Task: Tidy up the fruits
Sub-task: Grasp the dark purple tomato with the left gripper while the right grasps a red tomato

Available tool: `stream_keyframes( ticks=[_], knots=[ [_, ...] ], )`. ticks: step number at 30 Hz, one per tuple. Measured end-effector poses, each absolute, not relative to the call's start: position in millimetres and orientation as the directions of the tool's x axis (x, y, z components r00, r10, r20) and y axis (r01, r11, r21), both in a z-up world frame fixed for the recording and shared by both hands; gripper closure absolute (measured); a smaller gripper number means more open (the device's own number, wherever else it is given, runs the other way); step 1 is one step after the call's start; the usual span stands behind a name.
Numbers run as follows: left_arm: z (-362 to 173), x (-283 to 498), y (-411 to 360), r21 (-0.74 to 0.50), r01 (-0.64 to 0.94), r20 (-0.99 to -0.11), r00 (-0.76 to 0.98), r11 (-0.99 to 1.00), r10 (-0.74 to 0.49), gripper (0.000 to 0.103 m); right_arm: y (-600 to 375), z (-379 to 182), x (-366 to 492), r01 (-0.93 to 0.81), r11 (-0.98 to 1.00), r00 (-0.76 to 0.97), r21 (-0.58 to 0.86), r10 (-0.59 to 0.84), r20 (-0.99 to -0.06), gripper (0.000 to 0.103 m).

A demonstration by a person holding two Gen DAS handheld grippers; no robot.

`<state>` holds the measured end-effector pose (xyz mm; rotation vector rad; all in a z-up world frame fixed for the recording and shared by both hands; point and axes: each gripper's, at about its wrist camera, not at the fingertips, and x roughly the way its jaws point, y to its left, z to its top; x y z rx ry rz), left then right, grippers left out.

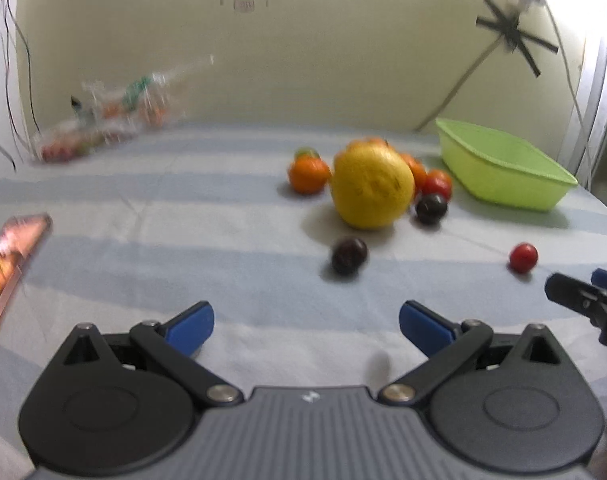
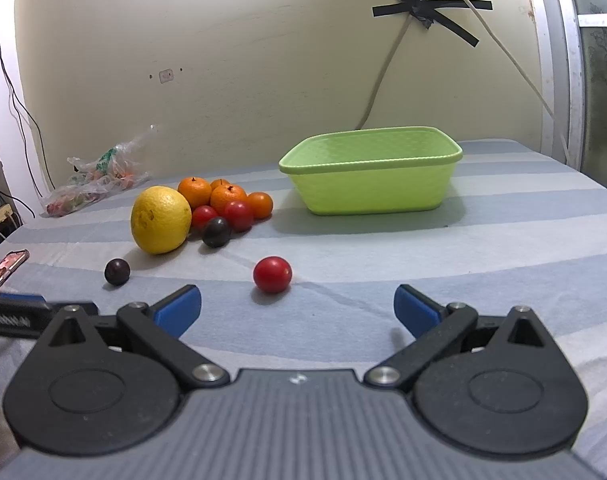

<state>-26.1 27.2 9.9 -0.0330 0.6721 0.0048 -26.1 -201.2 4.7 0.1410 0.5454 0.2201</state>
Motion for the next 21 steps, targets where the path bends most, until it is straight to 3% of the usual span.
stream_keyframes(
  ticks=[5,8,12,15,17,20,21],
  knots=[
    [20,-23,32,0.029,0.007,-0.538,0.843,1.0,0.009,0.0,-198,4,-24,-0.176,0.97,0.827,0.17,0.24,-0.509,0.007],
    [21,-19,27,0.046,0.078,-0.49,0.871,0.996,-0.045,0.0,-194,4,-23,-0.189,0.971,0.822,0.148,0.239,-0.516,0.011],
    [19,-4,16,0.086,0.155,-0.508,0.856,0.984,-0.09,0.002,-188,4,-15,-0.217,0.972,0.807,0.092,0.231,-0.544,0.024],
    [15,4,10,0.076,0.215,-0.539,0.831,0.974,-0.141,0.012,-183,6,-6,-0.256,0.965,0.793,0.048,0.238,-0.561,0.035],
    [14,8,9,0.061,0.227,-0.555,0.817,0.972,-0.156,0.015,-181,7,0,-0.279,0.96,0.785,0.035,0.248,-0.567,0.036],
    [7,13,10,0.045,0.222,-0.587,0.795,0.974,-0.154,0.033,-177,7,6,-0.312,0.95,0.774,0.018,0.265,-0.575,0.042],
    [4,16,10,0.036,0.216,-0.602,0.784,0.976,-0.151,0.043,-175,7,8,-0.325,0.946,0.769,0.011,0.271,-0.579,0.045]
  ],
)
